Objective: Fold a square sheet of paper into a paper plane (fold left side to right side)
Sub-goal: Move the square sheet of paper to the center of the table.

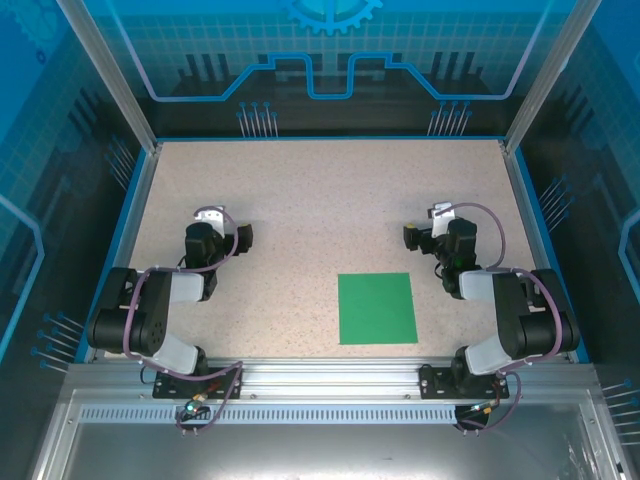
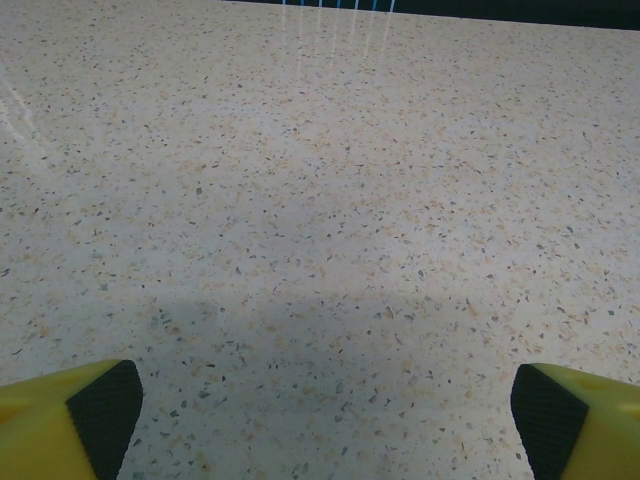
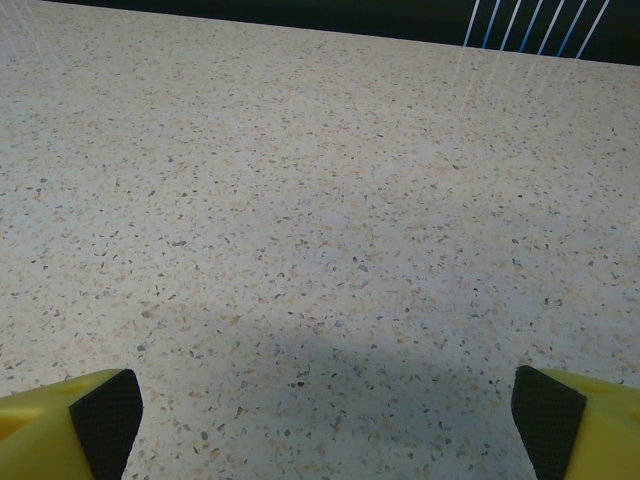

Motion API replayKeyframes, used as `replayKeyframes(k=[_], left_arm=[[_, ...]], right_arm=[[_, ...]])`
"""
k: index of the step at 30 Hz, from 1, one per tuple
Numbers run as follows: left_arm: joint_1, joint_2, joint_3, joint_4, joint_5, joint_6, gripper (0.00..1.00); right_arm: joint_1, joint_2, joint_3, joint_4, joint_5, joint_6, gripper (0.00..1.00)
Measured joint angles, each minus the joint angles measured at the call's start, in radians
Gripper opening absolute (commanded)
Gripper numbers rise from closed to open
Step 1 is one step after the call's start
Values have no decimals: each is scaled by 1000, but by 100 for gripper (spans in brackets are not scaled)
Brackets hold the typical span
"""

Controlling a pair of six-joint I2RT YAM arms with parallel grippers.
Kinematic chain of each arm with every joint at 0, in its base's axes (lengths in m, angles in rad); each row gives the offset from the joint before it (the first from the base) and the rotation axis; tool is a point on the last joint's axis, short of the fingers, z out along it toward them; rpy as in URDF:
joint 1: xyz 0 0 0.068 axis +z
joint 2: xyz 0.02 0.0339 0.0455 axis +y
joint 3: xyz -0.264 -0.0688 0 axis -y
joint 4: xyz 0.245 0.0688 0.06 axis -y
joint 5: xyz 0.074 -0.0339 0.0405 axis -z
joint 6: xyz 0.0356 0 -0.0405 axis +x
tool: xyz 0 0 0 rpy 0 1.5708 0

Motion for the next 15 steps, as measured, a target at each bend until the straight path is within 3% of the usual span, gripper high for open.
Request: replayKeyframes(k=[15], left_arm=[[0, -22, 2, -32, 0, -1, 99]], right_arm=[[-7, -4, 2, -18, -18, 0, 99]])
